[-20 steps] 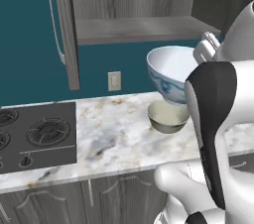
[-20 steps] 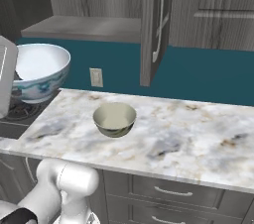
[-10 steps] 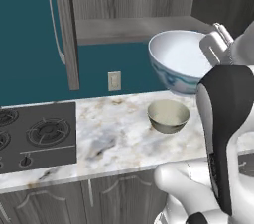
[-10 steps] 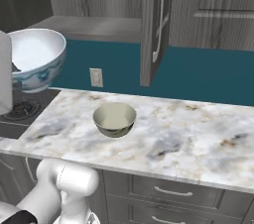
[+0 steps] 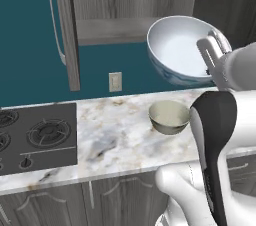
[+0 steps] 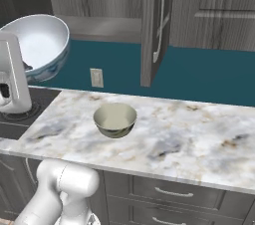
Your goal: Open the cabinet. Pick the bowls from the counter and place them in the cabinet. Then close the cabinet.
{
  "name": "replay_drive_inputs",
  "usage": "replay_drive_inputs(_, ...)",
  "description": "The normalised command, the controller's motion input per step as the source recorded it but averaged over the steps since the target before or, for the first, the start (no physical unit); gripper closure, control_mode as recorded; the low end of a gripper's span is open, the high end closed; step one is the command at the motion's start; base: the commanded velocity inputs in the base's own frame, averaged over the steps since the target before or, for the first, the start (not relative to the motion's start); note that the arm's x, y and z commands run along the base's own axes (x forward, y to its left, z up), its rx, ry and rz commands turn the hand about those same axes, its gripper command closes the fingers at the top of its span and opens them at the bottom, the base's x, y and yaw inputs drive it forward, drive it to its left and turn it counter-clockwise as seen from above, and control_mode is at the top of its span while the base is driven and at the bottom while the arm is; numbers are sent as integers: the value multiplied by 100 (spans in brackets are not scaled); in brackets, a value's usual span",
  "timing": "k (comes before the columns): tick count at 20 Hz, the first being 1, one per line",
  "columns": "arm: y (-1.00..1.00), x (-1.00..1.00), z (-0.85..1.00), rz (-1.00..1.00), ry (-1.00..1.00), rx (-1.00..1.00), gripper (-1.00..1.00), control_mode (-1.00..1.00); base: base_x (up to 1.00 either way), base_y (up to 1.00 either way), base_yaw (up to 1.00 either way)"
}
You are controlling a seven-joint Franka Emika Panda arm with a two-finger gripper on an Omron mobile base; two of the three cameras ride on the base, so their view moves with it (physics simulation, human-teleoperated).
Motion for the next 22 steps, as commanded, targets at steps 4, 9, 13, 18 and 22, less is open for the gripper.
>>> replay_drive_inputs(4, 0, 63, 1, 0, 0, 0, 100, -100, 0, 0, 0)
replay_drive_inputs(9, 0, 61, 0, 0, -2, 0, 100, -100, 0, 0, 0)
replay_drive_inputs(13, 1, 75, 1, 0, 0, 0, 100, -100, 0, 0, 0)
replay_drive_inputs(18, 3, 72, 5, 0, -7, 0, 100, -100, 0, 0, 0)
replay_drive_inputs(22, 17, 64, 19, 0, -6, 0, 100, -100, 0, 0, 0)
